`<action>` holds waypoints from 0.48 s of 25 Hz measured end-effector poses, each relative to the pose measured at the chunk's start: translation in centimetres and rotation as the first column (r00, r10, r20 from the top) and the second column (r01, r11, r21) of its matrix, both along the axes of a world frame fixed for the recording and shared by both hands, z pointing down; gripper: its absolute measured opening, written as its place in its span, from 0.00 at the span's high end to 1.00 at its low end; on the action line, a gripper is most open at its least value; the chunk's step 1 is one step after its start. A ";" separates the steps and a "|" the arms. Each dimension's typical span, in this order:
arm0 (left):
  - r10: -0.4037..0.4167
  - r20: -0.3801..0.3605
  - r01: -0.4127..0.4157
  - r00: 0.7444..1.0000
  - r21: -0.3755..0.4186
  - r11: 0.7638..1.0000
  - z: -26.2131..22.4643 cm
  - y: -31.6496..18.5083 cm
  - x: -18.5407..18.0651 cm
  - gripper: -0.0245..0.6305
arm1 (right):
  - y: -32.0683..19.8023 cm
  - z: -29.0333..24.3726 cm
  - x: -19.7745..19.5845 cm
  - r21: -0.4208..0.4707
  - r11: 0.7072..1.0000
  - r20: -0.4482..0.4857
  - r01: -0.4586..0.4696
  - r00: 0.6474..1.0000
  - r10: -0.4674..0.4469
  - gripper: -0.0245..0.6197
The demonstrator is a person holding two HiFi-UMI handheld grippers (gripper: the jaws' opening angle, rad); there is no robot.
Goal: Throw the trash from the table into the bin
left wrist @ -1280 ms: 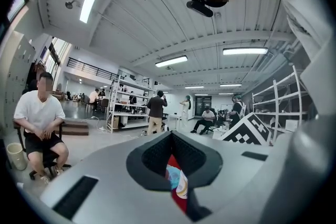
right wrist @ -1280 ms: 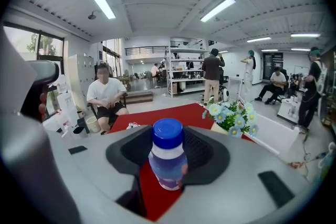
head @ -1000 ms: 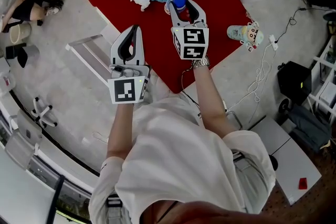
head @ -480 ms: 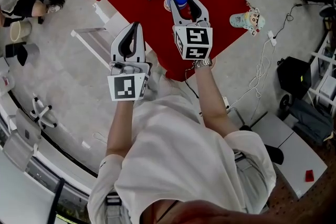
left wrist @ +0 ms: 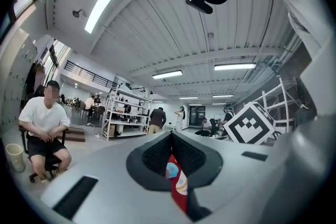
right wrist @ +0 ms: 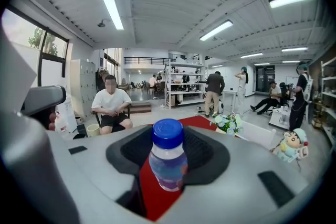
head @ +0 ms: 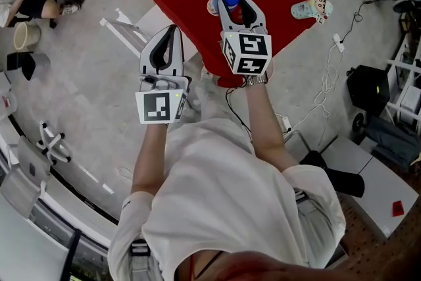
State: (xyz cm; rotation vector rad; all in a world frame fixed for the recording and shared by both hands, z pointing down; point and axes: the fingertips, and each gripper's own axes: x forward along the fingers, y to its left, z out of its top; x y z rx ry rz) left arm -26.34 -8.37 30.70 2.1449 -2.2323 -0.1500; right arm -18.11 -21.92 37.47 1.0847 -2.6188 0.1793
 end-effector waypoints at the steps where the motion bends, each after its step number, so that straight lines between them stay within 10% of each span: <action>1: 0.001 0.003 -0.001 1.000 0.005 1.000 -0.2 0.8 -0.1 0.96 | 0.8 -0.3 -0.1 0.004 1.000 0.005 -0.001 1.000 0.001 0.68; 12: -0.023 0.035 0.021 0.999 0.057 0.998 -2.4 9.8 -3.5 0.96 | 10.0 -2.9 -2.4 0.056 0.998 0.031 0.010 0.999 -0.012 0.68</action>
